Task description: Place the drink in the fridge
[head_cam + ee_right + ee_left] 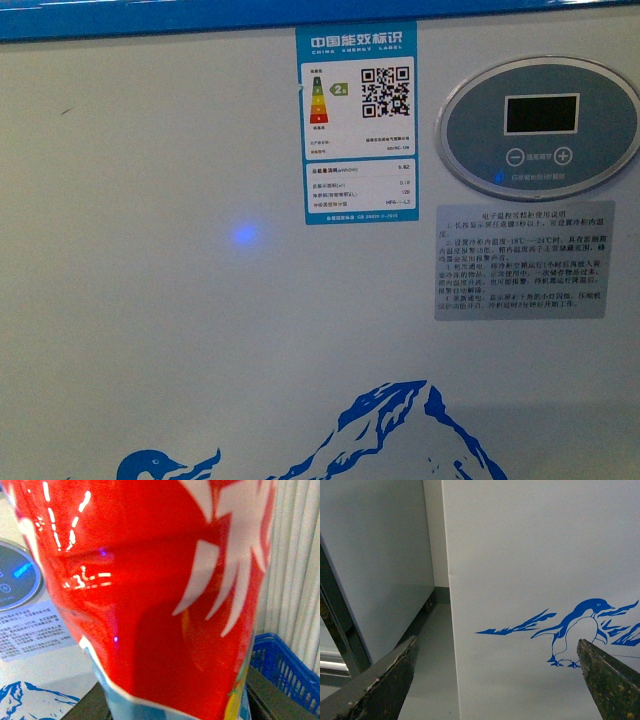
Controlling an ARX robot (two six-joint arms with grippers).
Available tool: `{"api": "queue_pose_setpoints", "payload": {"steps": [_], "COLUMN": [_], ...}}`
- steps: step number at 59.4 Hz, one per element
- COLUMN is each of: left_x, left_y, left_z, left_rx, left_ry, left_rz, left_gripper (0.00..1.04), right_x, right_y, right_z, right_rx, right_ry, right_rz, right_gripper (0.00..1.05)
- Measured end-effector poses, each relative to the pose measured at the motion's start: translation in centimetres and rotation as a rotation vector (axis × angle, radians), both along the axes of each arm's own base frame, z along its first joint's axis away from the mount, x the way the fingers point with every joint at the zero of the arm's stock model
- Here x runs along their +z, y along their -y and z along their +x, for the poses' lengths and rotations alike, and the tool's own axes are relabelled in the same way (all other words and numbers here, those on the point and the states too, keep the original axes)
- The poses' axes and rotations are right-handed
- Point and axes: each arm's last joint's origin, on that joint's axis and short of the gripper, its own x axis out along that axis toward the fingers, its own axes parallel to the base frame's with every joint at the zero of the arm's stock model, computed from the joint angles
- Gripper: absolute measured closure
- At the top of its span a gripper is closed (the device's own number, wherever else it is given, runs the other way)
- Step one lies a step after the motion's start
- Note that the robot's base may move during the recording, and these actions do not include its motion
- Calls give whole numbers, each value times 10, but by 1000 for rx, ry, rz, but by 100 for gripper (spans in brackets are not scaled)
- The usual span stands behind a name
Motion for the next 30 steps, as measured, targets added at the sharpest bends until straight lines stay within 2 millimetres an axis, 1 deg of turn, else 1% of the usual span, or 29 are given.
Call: {"api": "queue_pose_setpoints", "payload": {"steps": [30], "left_x": [0], "left_y": [0], "left_z": [0], "left_rx": [1], "left_ry": [0], "left_rz": [0], "left_gripper": [8], "right_x": [-1], "right_y": [0], "right_z": [0], "right_rx": [0], "right_ry": [-3], "right_rz": [0], "right_gripper": [63]}}
